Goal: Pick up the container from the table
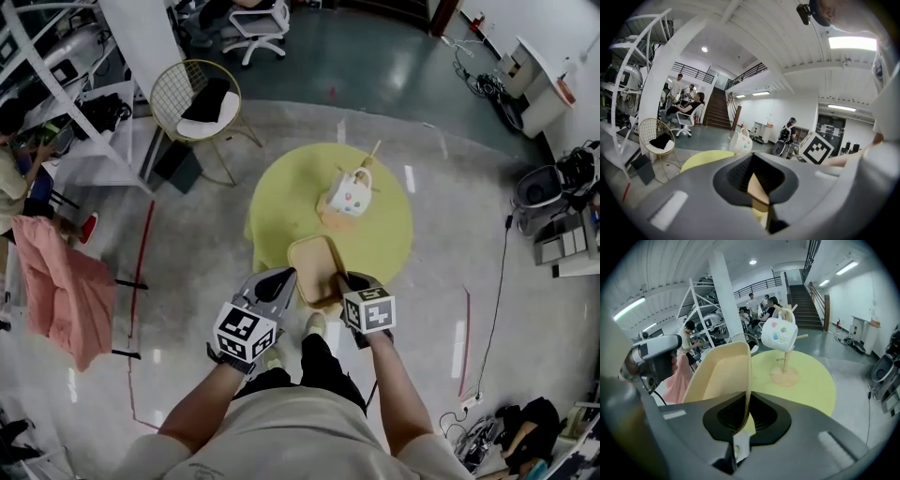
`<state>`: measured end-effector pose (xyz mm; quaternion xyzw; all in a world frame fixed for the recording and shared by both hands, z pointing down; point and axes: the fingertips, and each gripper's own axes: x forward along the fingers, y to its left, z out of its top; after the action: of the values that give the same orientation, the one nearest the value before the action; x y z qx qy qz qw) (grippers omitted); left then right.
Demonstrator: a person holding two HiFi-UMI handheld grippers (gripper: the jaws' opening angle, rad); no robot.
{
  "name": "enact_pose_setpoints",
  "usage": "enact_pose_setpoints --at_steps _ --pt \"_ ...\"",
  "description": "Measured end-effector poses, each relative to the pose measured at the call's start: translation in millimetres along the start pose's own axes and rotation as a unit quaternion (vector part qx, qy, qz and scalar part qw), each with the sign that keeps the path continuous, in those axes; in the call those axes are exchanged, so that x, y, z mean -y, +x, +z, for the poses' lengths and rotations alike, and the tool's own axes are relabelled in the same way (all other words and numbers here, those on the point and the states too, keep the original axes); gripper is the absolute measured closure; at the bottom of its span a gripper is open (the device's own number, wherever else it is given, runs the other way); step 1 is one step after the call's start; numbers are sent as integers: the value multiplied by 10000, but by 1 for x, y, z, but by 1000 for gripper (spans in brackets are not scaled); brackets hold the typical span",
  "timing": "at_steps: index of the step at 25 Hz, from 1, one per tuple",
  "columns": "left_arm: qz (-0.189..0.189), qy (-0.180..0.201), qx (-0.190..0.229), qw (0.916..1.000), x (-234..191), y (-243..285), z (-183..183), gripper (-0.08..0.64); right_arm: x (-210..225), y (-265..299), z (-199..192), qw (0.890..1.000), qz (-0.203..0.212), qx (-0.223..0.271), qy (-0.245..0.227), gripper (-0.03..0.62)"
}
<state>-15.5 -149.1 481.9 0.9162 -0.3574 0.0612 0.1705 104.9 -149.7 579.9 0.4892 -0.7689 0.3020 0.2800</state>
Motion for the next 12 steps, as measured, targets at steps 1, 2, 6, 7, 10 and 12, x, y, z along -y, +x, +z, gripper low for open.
enact_pose_setpoints --at_steps 1,2,6,7,10,12 --pt "-5 3 6 10000 1 -4 2 554 -5 -5 4 10000 3 44 -28 569" --pt "-6 8 11 10000 3 -8 3 554 -10 -10 7 10000 10 85 -50 569" --pt "9 54 71 10000 5 -20 13 554 -25 -29 19 9997 30 210 -101 569" --pt "10 70 98 9999 6 -23 16 554 -28 -33 21 9997 29 218 -111 569" --pt "11 105 180 9998 10 -35 24 554 -40 -47 23 9996 46 232 -131 569" --pt "6 127 228 9997 11 -43 27 554 -47 -55 26 9996 62 248 -151 569"
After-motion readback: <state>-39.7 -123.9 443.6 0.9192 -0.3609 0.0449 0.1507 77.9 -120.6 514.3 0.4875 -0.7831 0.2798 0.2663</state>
